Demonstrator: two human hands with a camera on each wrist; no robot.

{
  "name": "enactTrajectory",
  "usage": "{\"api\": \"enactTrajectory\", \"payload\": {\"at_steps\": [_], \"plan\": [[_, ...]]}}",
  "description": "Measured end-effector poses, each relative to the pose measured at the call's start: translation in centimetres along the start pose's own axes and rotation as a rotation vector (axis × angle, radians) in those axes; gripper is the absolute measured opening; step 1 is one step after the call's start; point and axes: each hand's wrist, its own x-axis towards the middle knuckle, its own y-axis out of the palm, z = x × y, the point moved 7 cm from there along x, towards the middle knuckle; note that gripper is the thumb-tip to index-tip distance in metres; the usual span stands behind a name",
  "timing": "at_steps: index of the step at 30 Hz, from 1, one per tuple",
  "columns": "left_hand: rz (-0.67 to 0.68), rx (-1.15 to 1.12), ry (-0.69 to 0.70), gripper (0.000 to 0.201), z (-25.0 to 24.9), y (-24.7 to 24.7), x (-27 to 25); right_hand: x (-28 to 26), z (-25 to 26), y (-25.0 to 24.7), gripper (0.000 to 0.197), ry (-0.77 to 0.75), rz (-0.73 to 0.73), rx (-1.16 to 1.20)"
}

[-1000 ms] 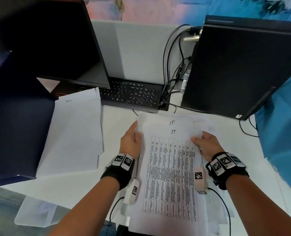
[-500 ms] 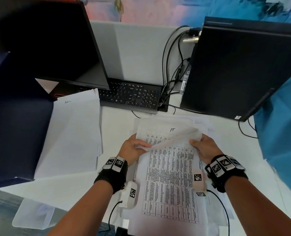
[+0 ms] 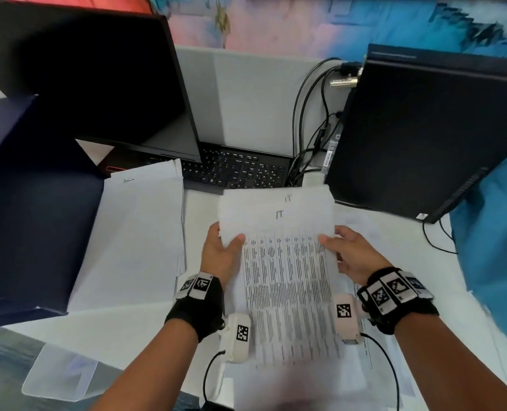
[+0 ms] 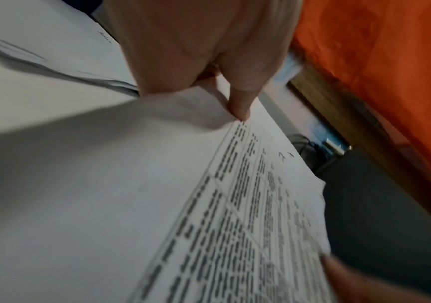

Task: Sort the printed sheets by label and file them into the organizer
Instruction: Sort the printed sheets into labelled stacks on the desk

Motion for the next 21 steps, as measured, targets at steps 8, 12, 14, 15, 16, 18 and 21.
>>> {"api": "enactTrajectory", "payload": {"at_steps": [8, 12, 14, 15, 16, 18, 21], "plan": [[-0.077, 0.245, 0.253, 0.011, -7.4, -2.9, 1.2, -2.4, 6.6, 4.2, 0.025, -0.379, -0.146, -0.012], [-0.189, 0.210, 0.444, 0.003, -11.5, -3.7, -0.4, -5.5, 11.3, 6.2, 0.027, -0.657, -0.167, -0.028], [-0.170, 0.146, 0.427, 0.012, -11.4, -3.7, -0.4, -5.9, 11.8, 7.0, 0.027, -0.687, -0.143, -0.055], [-0.152, 0.127, 0.402, 0.021, -11.1, -3.6, -0.4, -5.8, 11.5, 7.3, 0.029, -0.678, -0.130, -0.082], [-0.142, 0.114, 0.365, 0.031, -10.5, -3.6, -0.3, -5.6, 11.1, 7.5, 0.030, -0.654, -0.118, -0.113], [-0.123, 0.097, 0.304, 0.047, -9.1, -3.5, 0.0, -4.7, 9.7, 7.7, 0.028, -0.571, -0.101, -0.168], [-0.080, 0.086, 0.242, 0.045, -8.3, -3.4, 0.4, -3.3, 7.6, 7.8, 0.033, -0.452, -0.078, -0.223]]}}
